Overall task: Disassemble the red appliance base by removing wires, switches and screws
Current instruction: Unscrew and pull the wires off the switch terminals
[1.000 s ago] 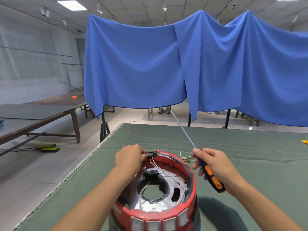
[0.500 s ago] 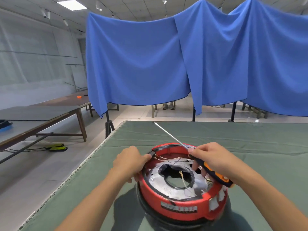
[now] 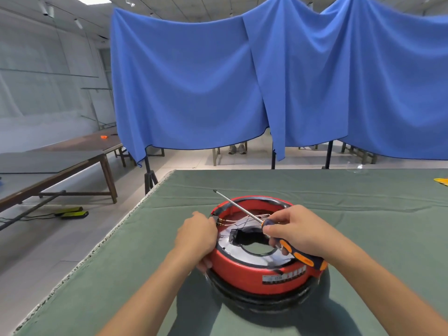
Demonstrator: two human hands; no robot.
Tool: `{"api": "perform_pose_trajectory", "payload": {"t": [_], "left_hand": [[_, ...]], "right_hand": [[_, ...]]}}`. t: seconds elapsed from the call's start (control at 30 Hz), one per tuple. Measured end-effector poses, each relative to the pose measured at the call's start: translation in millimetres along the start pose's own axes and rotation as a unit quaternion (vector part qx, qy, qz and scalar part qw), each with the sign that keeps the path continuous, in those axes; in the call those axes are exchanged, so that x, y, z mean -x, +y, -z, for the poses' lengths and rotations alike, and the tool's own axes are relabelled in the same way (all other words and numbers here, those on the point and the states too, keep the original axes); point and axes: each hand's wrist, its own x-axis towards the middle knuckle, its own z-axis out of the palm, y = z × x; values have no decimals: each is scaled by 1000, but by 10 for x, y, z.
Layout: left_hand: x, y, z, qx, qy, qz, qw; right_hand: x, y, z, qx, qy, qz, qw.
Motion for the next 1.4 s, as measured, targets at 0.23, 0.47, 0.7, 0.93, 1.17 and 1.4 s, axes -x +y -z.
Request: {"api": "perform_pose_trajectory", "payload": {"t": [0.23, 0.47, 0.7, 0.93, 1.17, 1.4], "left_hand": [[-212, 62, 173, -28, -28, 4, 999], [-555, 108, -32, 28, -78, -32, 996], [-497, 44, -22, 25, 45, 19, 998], [-445, -26, 31, 179, 31, 79, 980], [-462, -139, -155, 197, 24, 78, 977], [-459, -220, -308, 317, 91, 25, 944]], "right_hand": [[-21, 81, 80, 110, 82, -32, 990], [-75, 143, 145, 86, 97, -35, 991], [-2, 80, 246, 151, 190, 71, 967], [109, 86, 299, 267, 212, 116, 933], [32, 274, 405, 349, 96, 66, 930], [-8, 342, 533, 332, 52, 61, 940]]}}
